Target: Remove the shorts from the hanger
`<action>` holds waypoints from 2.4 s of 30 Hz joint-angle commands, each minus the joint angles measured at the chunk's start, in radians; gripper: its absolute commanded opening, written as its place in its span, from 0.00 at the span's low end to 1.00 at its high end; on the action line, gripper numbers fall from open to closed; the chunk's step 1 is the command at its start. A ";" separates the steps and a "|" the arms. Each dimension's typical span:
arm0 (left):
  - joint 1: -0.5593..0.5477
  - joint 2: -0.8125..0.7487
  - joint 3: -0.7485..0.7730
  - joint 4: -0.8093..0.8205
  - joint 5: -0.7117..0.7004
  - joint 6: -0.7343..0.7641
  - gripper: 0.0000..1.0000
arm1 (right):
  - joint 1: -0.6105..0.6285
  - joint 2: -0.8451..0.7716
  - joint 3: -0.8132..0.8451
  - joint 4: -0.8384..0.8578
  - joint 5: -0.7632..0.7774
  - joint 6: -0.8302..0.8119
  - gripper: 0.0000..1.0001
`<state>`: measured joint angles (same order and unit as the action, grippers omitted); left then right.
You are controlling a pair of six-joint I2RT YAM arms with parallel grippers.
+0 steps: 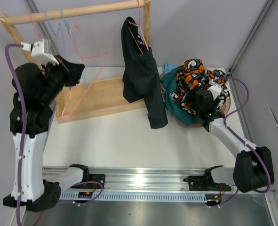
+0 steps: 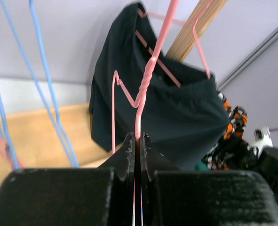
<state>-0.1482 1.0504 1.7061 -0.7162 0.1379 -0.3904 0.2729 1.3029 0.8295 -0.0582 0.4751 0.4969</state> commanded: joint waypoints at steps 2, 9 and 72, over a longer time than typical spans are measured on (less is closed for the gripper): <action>0.004 0.137 0.191 0.020 0.017 0.036 0.00 | 0.060 -0.211 0.075 -0.094 0.026 -0.027 0.99; 0.004 0.367 0.439 0.037 -0.084 0.038 0.00 | 0.294 -0.597 0.046 -0.339 0.118 0.021 1.00; -0.340 0.855 0.649 0.368 0.009 -0.111 0.52 | 0.489 -0.976 0.033 -0.672 0.091 0.123 0.99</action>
<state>-0.4671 1.8812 2.3123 -0.4149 0.1696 -0.4816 0.7620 0.3344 0.8345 -0.7368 0.5522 0.6277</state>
